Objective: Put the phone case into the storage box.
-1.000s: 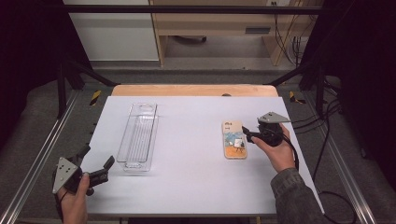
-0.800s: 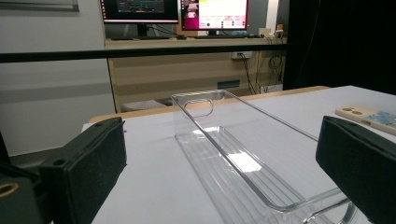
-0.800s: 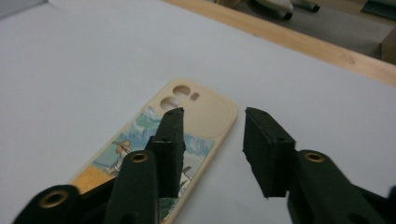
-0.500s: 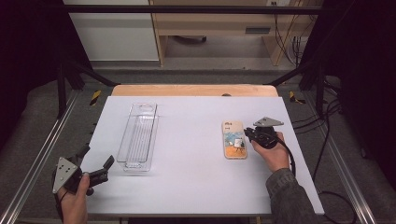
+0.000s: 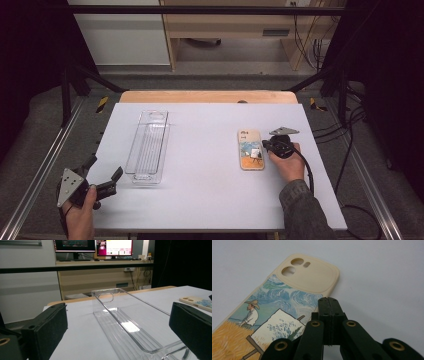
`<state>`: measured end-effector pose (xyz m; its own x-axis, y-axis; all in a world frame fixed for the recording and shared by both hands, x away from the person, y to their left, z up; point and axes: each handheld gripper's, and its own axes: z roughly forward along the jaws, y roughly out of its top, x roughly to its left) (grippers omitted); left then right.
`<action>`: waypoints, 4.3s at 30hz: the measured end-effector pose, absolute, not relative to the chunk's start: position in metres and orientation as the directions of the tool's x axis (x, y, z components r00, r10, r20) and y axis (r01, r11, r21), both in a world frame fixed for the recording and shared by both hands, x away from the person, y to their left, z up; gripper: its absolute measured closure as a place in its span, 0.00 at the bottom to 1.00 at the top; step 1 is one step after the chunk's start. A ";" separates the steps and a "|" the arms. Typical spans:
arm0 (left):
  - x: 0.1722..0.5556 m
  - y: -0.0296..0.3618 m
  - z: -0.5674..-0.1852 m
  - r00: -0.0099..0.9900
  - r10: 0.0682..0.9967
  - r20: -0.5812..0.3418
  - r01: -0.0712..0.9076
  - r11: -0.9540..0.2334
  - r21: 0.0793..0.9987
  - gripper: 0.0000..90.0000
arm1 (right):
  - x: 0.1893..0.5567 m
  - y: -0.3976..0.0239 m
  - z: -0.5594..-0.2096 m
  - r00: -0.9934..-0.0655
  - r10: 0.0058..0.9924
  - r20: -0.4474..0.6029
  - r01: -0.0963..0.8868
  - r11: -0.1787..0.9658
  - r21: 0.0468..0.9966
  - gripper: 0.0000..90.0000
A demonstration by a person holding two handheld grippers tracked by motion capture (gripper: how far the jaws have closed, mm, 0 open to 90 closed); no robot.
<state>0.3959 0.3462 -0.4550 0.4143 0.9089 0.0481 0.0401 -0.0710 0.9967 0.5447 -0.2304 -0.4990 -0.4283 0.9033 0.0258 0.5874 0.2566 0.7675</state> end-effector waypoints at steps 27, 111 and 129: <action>0.396 0.345 -0.455 0.418 0.907 0.046 0.037 -0.068 0.997 0.02 | 0.534 -0.198 -0.502 -0.522 0.847 0.097 0.616 0.296 0.730 1.00; 0.393 0.350 -0.454 0.392 0.920 0.019 0.043 -0.039 0.998 0.02 | 0.488 -0.071 -0.488 -0.725 0.681 0.103 0.443 0.347 0.826 1.00; 0.396 0.350 -0.455 0.390 0.920 0.028 0.051 -0.052 0.997 0.02 | 0.493 -0.085 -0.478 -0.696 0.710 0.104 0.417 0.283 0.864 1.00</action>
<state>0.3961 0.3505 -0.4552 0.3901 0.9203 0.0281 0.0505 -0.0519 0.9974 0.4927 -0.0850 -0.4781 -0.6963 0.7103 0.1038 0.4173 0.2829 0.8636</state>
